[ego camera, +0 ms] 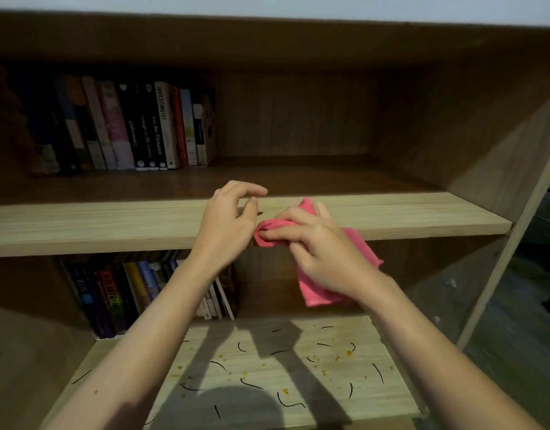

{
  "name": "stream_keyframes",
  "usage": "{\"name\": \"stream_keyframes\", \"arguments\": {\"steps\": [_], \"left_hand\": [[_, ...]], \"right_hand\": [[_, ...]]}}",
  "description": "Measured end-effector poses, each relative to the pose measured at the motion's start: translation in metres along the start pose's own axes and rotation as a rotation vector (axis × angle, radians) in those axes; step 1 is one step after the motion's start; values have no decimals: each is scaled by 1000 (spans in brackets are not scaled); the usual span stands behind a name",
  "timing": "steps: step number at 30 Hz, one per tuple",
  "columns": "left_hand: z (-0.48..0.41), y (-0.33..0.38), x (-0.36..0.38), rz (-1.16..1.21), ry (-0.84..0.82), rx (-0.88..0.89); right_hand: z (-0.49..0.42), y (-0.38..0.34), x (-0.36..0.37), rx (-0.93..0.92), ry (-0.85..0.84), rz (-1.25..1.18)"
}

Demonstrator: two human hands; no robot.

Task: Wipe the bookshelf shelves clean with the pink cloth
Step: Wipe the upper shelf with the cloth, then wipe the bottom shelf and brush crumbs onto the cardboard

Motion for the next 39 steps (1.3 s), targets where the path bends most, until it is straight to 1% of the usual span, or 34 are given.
{"name": "stream_keyframes", "arguments": {"steps": [2, 5, 7, 9, 14, 17, 19, 21, 24, 26, 30, 32, 33, 36, 39], "left_hand": [[16, 5, 0, 34, 24, 118], [44, -5, 8, -67, 58, 239], [56, -12, 11, -110, 105, 271], [60, -12, 10, -107, 138, 296], [70, -15, 15, -154, 159, 416], [87, -27, 14, -158, 199, 476], [92, -39, 14, -162, 185, 494], [97, -51, 16, -158, 152, 483], [103, -68, 16, -122, 129, 412], [108, -76, 13, -105, 116, 393], [110, -74, -10, -125, 91, 474], [102, -74, -21, -122, 51, 473], [98, -77, -24, -108, 10, 441], [97, -98, -20, -60, -104, 293], [109, -125, -5, -30, -178, 139]], "right_hand": [[20, -2, 17, -71, 40, 31], [37, 10, 47, -54, -12, 40], [38, 17, 49, 4, 35, -18], [34, 16, 48, 13, 75, -62], [33, 12, 50, -14, 178, -109], [39, 15, 59, 46, 219, -155], [40, 18, 71, 82, 221, -164], [43, 20, 84, 127, 199, -160], [47, 18, 101, 194, 162, -153], [50, 12, 109, 202, 153, -148], [48, -16, 99, 126, 286, -98], [39, -29, 93, 87, 325, -97], [34, -30, 96, 95, 307, -112], [23, -17, 121, 195, 187, -181], [36, -2, 147, 279, 163, -236]]}}
Point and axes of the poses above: each hand's wrist, its own z-axis away from the middle knuckle, its own x-axis out of the palm, y = z × x, the point moved 7 cm from there along -z, towards the middle knuckle, and after that the axes turned 5 degrees about z, right-handed, at the moved point
